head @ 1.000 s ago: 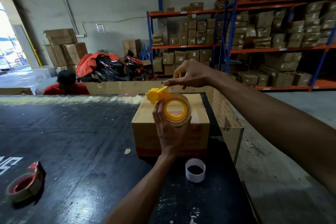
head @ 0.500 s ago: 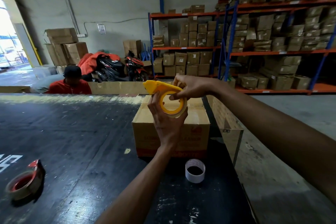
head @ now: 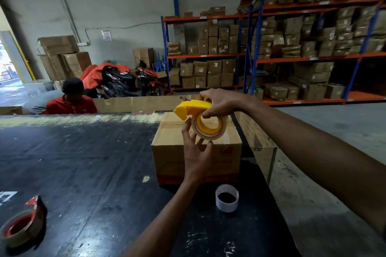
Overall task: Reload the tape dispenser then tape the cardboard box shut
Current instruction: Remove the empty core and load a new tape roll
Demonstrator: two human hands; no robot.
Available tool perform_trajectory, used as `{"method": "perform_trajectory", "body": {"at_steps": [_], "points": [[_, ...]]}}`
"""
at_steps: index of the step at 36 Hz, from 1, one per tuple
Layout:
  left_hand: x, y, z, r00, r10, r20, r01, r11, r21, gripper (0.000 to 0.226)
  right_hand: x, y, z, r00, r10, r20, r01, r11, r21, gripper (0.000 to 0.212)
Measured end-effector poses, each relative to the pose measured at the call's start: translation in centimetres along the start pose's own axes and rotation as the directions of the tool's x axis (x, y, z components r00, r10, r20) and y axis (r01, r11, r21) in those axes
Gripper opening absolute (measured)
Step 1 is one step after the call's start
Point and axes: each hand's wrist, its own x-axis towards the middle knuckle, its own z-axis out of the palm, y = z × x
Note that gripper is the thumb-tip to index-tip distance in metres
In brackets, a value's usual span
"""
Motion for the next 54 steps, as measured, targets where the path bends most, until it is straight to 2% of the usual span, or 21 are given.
{"method": "perform_trajectory", "body": {"at_steps": [4,8,10,13,16,18,20,22,25,28,34,37,42,46,54], "points": [[0.8,0.1,-0.5,0.997,0.023,0.068,-0.029,0.996,0.082,0.106,0.0,0.1,-0.1,0.999,0.038,0.026,-0.040,0.994,0.106,0.034],[2.1,0.0,-1.1,0.992,0.123,0.037,-0.126,0.984,0.123,0.105,0.3,0.0,-0.6,0.998,0.053,0.037,-0.059,0.980,0.191,0.023],[2.4,0.1,-1.3,0.991,0.137,0.012,-0.137,0.983,0.126,0.102,0.4,0.2,-0.8,0.997,0.073,0.034,-0.079,0.968,0.237,0.023],[2.7,0.2,-1.1,0.990,0.126,-0.058,-0.120,0.988,0.097,0.099,1.0,0.3,-0.6,0.994,0.108,0.025,-0.110,0.947,0.300,0.034],[2.8,0.4,-0.1,0.986,0.074,-0.150,-0.066,0.996,0.059,0.099,1.7,0.1,-0.4,0.993,0.116,-0.013,-0.107,0.947,0.302,0.045],[2.7,0.7,0.6,0.983,0.006,-0.183,-0.001,1.000,0.026,0.101,1.9,-0.2,-0.5,0.995,0.096,-0.030,-0.084,0.957,0.277,0.044],[2.8,1.0,0.9,0.985,-0.072,-0.155,0.070,0.997,-0.014,0.103,2.0,-0.5,-0.7,0.996,0.078,-0.034,-0.067,0.969,0.236,0.042],[3.1,1.4,0.4,0.979,-0.201,-0.046,0.194,0.974,-0.120,0.098,2.0,-0.5,-1.0,0.997,0.072,-0.026,-0.065,0.977,0.204,0.043],[3.5,2.3,-1.7,0.900,-0.406,0.161,0.434,0.870,-0.235,0.067,1.9,-0.2,-1.4,0.996,0.081,-0.028,-0.076,0.985,0.155,0.046],[4.8,3.3,-3.7,0.772,-0.505,0.386,0.624,0.720,-0.304,0.037,1.8,0.1,-1.6,0.995,0.099,-0.012,-0.097,0.987,0.130,0.049],[9.4,3.5,-6.3,0.499,-0.602,0.623,0.829,0.542,-0.141,0.035,1.5,0.2,-1.2,0.991,0.133,0.020,-0.134,0.988,0.073,0.060],[11.2,3.3,-7.2,0.412,-0.641,0.648,0.859,0.511,-0.040,0.035,1.3,0.2,-1.0,0.990,0.141,0.023,-0.143,0.988,0.060,0.062],[13.0,3.7,-8.2,0.443,-0.647,0.621,0.809,0.587,0.034,0.030,0.9,0.3,-1.0,0.987,0.157,0.017,-0.158,0.987,0.020,0.062],[13.8,4.3,-8.4,0.421,-0.635,0.648,0.783,0.615,0.093,0.026,0.6,0.6,-1.1,0.984,0.176,0.009,-0.177,0.984,0.026,0.062],[13.9,3.2,-7.7,0.353,-0.654,0.669,0.832,0.547,0.096,0.024,0.4,0.3,-1.5,0.984,0.179,-0.015,-0.179,0.983,0.038,0.062]]}}
